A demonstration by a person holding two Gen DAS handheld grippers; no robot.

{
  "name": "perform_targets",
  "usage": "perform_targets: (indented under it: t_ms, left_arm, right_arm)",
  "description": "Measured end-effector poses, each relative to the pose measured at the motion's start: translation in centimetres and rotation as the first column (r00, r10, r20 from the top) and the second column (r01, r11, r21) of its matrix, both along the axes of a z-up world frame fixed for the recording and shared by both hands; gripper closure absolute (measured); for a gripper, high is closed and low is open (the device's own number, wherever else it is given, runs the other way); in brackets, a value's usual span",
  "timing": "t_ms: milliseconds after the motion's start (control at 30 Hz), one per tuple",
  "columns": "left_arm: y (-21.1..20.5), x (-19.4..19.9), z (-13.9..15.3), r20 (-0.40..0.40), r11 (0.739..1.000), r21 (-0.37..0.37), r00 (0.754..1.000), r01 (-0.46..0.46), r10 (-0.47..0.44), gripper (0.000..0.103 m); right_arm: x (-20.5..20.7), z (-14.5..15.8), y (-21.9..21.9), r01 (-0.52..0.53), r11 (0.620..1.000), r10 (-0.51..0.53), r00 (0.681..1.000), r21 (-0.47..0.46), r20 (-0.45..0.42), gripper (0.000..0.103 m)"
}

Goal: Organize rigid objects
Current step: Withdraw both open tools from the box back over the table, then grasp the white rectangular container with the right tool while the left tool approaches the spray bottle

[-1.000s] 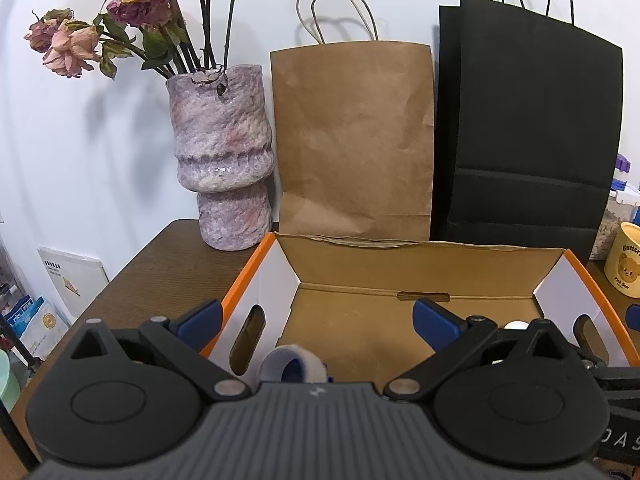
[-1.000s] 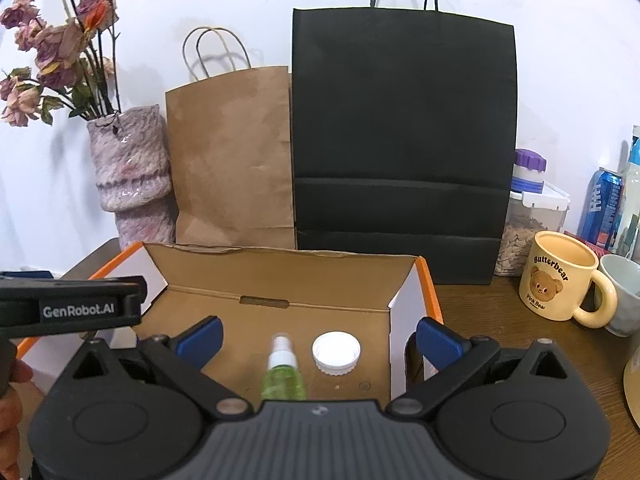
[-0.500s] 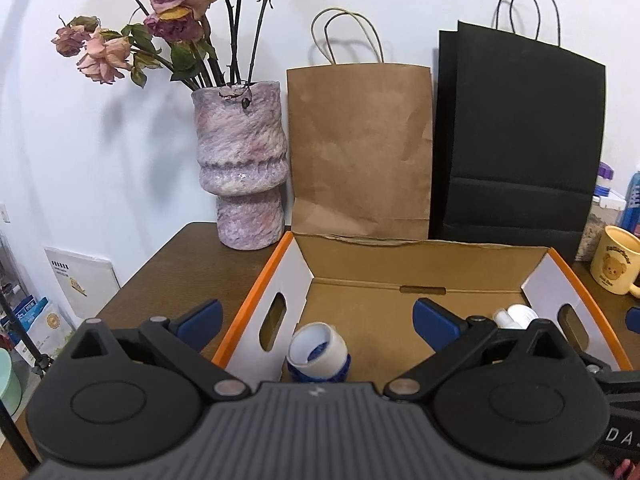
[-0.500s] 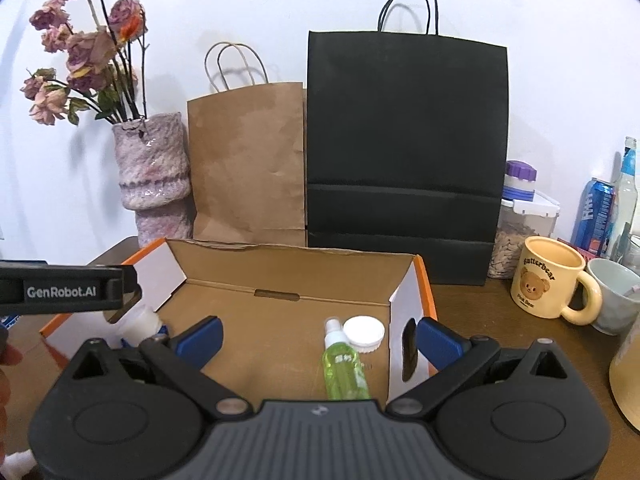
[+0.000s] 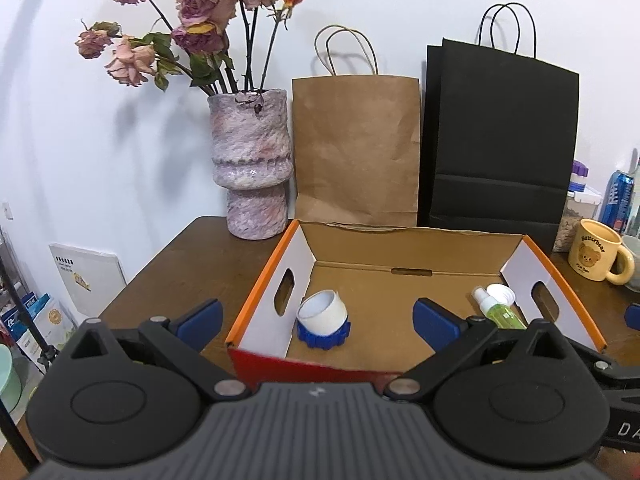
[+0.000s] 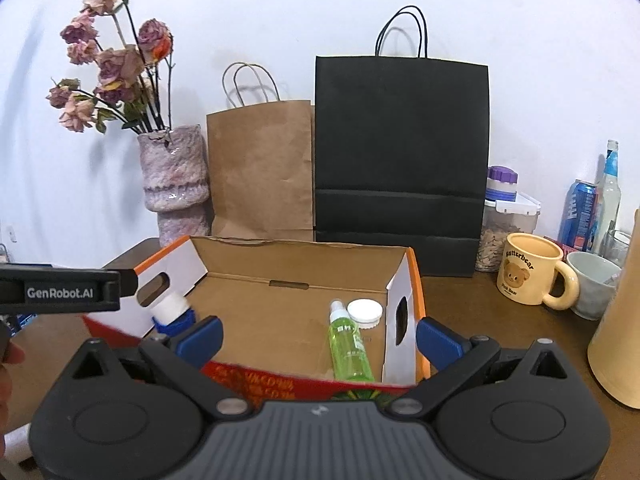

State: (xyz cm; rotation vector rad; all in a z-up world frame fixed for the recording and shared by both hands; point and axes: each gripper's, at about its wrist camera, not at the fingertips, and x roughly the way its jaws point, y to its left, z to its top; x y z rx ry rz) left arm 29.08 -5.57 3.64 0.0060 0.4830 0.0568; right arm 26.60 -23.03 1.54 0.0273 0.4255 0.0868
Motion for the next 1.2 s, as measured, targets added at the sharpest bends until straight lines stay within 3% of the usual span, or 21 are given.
perform_targets:
  t_ms: [633,1200]
  left_arm:
    - [2.7,-8.1,0.4,0.011,1.0,-0.01,1.0,0.018,-0.017,0.0]
    - [6.2,-13.1,-1.1,-0.007,1.0,0.012,1.0,-0.007,0.007,0.0]
  right_arm:
    - [-8.1,0.3,0.7,-0.028,1.0,0.027,0.999,0.012,0.025,0.0]
    - [-12.4,-1.8,2.7,-0.079,0.997,0.079,0.997,0.009,-0.019,0.0]
